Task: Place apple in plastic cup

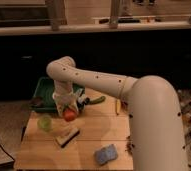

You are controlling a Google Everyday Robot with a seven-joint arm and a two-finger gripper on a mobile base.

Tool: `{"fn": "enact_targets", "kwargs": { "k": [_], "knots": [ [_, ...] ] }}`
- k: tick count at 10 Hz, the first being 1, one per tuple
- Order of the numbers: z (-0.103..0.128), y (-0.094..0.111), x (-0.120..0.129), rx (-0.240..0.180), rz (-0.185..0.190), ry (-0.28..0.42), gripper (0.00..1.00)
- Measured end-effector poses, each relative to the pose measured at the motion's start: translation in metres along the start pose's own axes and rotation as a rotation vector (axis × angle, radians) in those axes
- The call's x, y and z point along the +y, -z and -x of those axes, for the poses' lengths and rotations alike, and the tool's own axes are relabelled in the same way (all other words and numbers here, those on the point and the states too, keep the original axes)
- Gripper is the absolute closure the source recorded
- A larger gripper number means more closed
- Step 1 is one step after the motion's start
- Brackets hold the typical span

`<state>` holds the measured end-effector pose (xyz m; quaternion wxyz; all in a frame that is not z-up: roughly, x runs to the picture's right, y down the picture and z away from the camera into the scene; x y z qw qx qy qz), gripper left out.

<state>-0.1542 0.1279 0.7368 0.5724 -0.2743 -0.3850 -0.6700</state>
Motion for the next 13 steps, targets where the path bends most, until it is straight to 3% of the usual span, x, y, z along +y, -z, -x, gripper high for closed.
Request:
{"fn": "enact_targets", "kwargs": {
  "k": [4, 9, 13],
  "knots": [
    [-0.009, 0.001, -0.028, 0.03, -0.016, 0.045, 1.0],
    [-0.023, 0.006, -0.062, 0.094, -0.071, 0.092, 1.0],
    [-0.03, 0.007, -0.087, 0.114, -0.097, 0.143, 1.0]
  ]
}}
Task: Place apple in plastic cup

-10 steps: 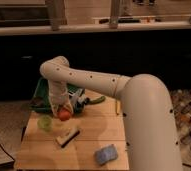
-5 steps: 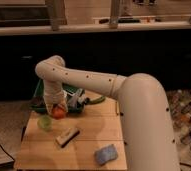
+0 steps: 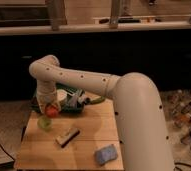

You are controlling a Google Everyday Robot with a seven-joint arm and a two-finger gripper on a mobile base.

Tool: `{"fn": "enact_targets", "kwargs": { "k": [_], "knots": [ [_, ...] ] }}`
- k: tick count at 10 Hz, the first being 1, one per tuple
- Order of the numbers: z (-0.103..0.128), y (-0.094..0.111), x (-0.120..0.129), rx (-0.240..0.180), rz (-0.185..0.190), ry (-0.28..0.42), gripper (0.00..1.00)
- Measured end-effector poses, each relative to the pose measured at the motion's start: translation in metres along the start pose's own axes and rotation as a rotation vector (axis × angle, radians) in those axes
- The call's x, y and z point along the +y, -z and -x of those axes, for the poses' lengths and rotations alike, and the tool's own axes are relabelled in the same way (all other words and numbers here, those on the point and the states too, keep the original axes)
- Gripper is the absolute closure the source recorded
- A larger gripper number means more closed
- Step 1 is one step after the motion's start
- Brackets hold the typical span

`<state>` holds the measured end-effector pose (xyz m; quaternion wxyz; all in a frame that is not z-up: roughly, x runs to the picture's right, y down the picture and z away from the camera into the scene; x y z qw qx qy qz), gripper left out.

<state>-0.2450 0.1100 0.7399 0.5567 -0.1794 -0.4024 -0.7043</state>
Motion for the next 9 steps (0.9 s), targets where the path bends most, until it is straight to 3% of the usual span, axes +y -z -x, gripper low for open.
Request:
{"fn": "enact_targets", "kwargs": {
  "k": [4, 9],
  "knots": [
    [-0.004, -0.01, -0.025, -0.025, -0.004, 0.074, 1.0],
    [-0.004, -0.021, -0.038, -0.057, 0.003, 0.123, 1.0]
  ]
}}
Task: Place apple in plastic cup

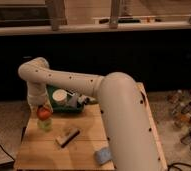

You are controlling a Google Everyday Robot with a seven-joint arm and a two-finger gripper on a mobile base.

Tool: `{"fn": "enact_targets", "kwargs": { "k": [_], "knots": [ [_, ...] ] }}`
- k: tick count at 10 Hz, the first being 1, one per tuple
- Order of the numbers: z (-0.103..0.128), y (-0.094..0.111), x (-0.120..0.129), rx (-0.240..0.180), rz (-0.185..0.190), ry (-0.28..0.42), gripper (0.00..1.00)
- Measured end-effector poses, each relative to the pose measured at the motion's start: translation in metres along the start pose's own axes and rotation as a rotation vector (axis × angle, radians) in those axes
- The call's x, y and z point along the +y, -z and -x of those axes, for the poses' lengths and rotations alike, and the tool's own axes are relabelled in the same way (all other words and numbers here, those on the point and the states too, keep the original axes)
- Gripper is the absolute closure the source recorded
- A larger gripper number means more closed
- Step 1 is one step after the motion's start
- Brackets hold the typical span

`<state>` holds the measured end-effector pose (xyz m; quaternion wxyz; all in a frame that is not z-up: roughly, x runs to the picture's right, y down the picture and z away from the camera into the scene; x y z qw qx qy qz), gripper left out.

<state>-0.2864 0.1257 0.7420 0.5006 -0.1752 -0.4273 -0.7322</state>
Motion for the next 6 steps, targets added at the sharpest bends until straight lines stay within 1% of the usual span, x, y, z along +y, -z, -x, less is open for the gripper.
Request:
{"fn": "enact_targets", "kwargs": {
  "k": [2, 3, 4, 6],
  "knots": [
    [-0.0016, -0.0042, -0.004, -0.012, 0.0, 0.015, 1.0],
    [-0.0026, -0.0061, -0.0049, -0.021, 0.002, 0.022, 0.96],
    [-0.0032, -0.0076, -0.0062, -0.026, 0.004, 0.025, 0.89],
    [-0.0033, -0.0104, -0.0094, -0.035, 0.008, 0.032, 0.69]
  ]
}}
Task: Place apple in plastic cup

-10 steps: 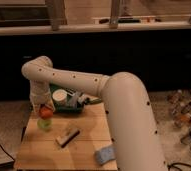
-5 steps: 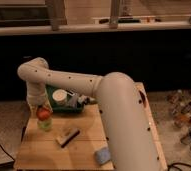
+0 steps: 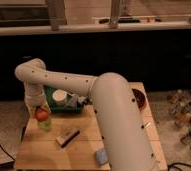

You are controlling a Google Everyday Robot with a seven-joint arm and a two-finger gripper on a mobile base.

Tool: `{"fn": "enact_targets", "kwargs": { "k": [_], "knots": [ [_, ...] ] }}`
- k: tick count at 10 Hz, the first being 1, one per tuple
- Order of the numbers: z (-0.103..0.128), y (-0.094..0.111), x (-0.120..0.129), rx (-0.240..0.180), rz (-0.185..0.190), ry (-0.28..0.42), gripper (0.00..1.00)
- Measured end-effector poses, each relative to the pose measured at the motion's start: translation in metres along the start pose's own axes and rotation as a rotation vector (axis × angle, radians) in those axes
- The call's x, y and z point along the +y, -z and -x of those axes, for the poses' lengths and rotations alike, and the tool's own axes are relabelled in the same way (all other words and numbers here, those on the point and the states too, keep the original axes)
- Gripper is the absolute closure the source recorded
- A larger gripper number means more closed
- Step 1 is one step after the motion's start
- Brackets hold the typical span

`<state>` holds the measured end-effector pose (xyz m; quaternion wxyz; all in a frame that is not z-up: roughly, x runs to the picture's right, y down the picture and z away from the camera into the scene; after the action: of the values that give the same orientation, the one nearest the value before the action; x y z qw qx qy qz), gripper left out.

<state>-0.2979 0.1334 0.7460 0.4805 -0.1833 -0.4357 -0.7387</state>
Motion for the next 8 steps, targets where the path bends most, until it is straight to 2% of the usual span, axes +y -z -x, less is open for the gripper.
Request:
{"fn": "enact_targets", "kwargs": {
  "k": [3, 4, 5, 8],
  "knots": [
    [0.0007, -0.0011, 0.0009, -0.004, 0.005, -0.002, 0.41],
    [0.0011, -0.0017, 0.0008, -0.006, 0.007, -0.003, 0.28],
    [0.0014, -0.002, 0.0011, -0.007, 0.009, -0.003, 0.22],
    [0.0022, -0.0032, 0.002, -0.015, 0.01, -0.002, 0.2]
  ]
}}
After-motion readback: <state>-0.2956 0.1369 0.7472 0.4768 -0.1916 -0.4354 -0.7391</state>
